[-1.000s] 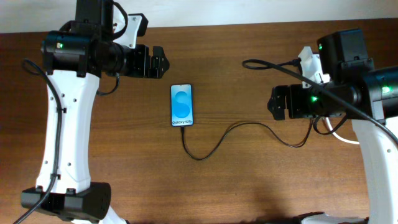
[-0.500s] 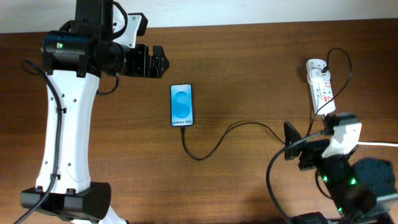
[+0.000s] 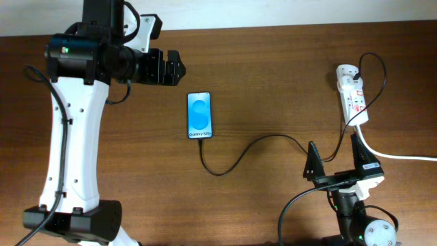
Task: Plug charger to phone and switch on socket
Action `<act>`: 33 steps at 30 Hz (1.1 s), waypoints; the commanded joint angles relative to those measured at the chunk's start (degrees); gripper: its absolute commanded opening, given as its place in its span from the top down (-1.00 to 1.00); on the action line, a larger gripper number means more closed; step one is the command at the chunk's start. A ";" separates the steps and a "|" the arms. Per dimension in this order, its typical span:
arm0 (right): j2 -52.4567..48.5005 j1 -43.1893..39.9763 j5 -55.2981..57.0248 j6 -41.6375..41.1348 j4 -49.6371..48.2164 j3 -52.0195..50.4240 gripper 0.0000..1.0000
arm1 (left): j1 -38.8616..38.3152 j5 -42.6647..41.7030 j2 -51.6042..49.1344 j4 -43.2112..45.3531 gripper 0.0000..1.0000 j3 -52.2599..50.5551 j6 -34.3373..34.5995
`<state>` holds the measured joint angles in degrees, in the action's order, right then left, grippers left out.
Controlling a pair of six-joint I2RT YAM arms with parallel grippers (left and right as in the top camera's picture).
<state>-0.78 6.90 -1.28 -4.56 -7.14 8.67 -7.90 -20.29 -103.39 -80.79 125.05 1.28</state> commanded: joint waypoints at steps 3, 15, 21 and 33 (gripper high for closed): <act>0.59 -0.17 0.50 -0.15 -11.98 -8.35 -0.97 | 0.09 0.22 1.03 0.11 -0.99 0.61 -0.26; 0.59 -0.17 0.52 -0.15 11.65 -8.35 -0.97 | 0.09 0.20 1.03 0.09 -0.99 0.61 -0.24; 0.59 -0.17 0.52 -0.15 11.67 -8.35 -0.97 | 0.09 0.22 1.03 0.11 -0.99 0.61 -0.26; 0.59 -0.17 0.52 -0.15 11.67 -8.35 -0.97 | 0.15 2.62 10.51 0.94 -0.99 -16.52 -0.28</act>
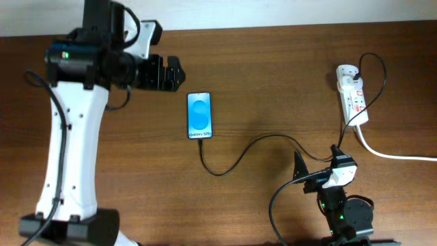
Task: Plug charger to phone and switch on socket
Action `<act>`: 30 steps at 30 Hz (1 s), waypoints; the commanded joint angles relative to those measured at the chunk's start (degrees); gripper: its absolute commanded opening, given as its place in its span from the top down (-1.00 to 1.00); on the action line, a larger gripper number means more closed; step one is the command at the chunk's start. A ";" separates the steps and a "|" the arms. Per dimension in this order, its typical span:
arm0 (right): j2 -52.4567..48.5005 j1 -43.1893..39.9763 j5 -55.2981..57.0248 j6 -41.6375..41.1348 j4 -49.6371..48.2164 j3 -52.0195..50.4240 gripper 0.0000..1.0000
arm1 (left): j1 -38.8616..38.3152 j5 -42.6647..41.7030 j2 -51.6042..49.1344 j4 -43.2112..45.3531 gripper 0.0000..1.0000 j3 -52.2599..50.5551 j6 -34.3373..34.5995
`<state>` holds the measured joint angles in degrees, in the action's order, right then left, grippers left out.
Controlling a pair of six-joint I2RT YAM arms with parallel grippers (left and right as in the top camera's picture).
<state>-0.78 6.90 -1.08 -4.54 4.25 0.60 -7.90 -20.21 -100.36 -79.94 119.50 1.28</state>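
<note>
The phone lies face up left of the table's middle, its blue screen lit. A black cable meets its near edge, loops right and climbs to the white power strip at the far right, where a charger plug sits. My left gripper hovers just up and left of the phone, open and holding nothing. At the near edge, my right gripper is open and empty, below the strip and just right of the cable's loop.
The strip's white mains cord runs off the right edge. The left arm's white body spans the left side of the brown table. The right arm's base sits at the near edge.
My right gripper is now lower and further left, nearer its base, still open. The left gripper is slightly nearer the phone. Phone, cable and strip lie as before.
</note>
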 commanded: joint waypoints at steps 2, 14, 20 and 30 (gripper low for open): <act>0.59 -0.17 0.31 -0.17 0.26 -0.28 -0.97 | 0.20 4.22 15.26 4.44 -0.99 -23.47 -0.26; 0.59 -0.17 0.31 -0.17 0.26 -0.28 -0.97 | 0.20 23.28 71.58 44.28 -0.99 -86.49 -0.31; 0.59 -0.17 0.33 -0.17 0.26 -0.28 -0.97 | 0.52 23.23 92.61 65.75 -0.99 -104.67 -7.61; 0.59 -0.17 0.31 -0.17 0.28 -0.28 -0.97 | 8.81 21.42 100.04 75.14 -0.99 -118.99 -7.58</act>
